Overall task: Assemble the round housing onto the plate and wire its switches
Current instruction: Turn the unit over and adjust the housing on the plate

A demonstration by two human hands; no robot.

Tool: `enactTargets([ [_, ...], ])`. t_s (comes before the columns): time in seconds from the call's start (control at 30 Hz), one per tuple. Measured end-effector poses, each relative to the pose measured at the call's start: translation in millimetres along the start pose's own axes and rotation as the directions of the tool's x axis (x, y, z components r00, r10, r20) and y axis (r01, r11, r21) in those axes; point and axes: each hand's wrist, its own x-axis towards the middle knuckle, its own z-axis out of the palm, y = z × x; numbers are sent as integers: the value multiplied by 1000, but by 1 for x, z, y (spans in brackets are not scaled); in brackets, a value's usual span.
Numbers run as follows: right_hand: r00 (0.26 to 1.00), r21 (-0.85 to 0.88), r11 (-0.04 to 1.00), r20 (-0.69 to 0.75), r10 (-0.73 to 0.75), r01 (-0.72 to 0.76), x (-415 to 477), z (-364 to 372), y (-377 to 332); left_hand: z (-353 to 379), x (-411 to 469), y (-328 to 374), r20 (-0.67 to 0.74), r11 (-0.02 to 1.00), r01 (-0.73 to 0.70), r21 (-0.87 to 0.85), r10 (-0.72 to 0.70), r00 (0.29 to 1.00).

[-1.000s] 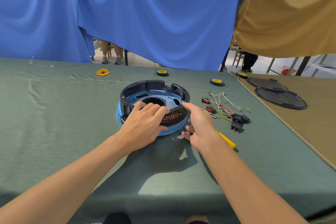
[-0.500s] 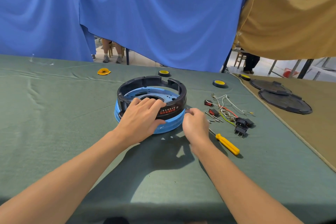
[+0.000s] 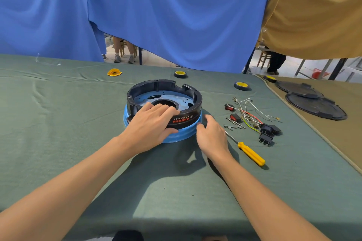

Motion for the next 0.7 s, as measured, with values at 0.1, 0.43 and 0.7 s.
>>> enactTargets([
  [0.1, 999, 101, 994, 7, 34, -34, 0, -4, -4, 0, -4, -3, 5, 1000, -18, 4, 18, 1000],
  [0.43, 772, 724, 294, 512, 377, -624, 7, -43, -44, -10, 13, -3, 232, 999, -4, 33, -4, 973],
  [0.7, 731, 745, 217, 477, 488, -631, -3, -38, -57, -13, -9, -6, 22, 993, -75, 92, 73, 997],
])
